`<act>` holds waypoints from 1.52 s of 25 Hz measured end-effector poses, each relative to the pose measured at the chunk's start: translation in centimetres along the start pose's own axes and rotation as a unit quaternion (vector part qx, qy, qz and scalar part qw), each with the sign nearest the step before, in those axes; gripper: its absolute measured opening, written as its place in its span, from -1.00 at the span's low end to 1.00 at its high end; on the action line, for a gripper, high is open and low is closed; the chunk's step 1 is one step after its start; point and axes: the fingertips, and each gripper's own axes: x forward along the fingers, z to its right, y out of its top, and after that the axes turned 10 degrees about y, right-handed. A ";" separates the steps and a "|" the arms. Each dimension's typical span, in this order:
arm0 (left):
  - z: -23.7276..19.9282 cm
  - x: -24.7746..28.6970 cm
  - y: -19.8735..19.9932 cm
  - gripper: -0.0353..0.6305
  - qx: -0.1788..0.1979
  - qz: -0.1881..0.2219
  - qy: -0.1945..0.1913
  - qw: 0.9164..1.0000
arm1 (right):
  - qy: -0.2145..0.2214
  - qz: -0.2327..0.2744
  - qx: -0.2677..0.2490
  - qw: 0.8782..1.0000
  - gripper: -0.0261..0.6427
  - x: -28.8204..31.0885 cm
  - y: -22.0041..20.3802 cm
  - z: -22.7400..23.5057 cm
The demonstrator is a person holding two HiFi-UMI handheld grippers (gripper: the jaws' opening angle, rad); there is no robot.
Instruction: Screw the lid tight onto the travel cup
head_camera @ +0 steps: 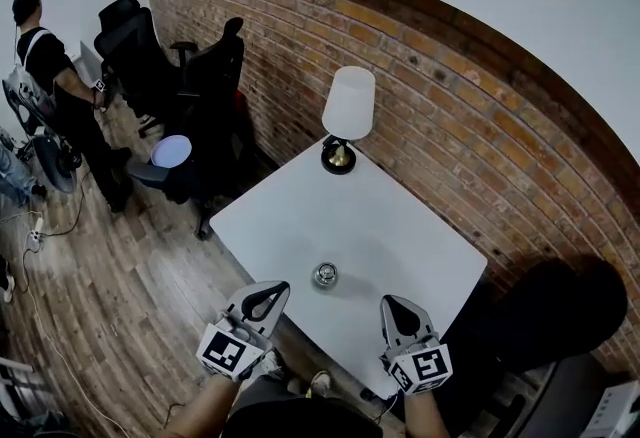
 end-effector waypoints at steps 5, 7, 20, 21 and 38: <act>-0.9 -1.3 3.4 -0.82 0.004 0.035 0.017 0.999 | -0.010 0.040 -0.021 0.999 -0.89 -1.2 4.3 -0.2; -1.6 -2.1 4.8 -0.82 0.017 0.054 0.025 0.998 | -0.014 0.052 -0.032 0.998 -0.89 -1.8 6.1 -0.5; -4.5 -6.4 5.8 -0.82 0.023 0.062 0.072 0.995 | -0.062 0.080 -0.100 0.990 -0.89 -4.9 10.6 -1.8; -4.3 -6.3 5.5 -0.82 0.023 0.060 0.069 0.996 | -0.065 0.079 -0.100 0.990 -0.89 -5.2 10.5 -1.8; -4.4 -6.5 5.5 -0.82 0.027 0.057 0.061 0.996 | -0.041 0.080 -0.111 0.990 -0.89 -2.8 10.8 -3.3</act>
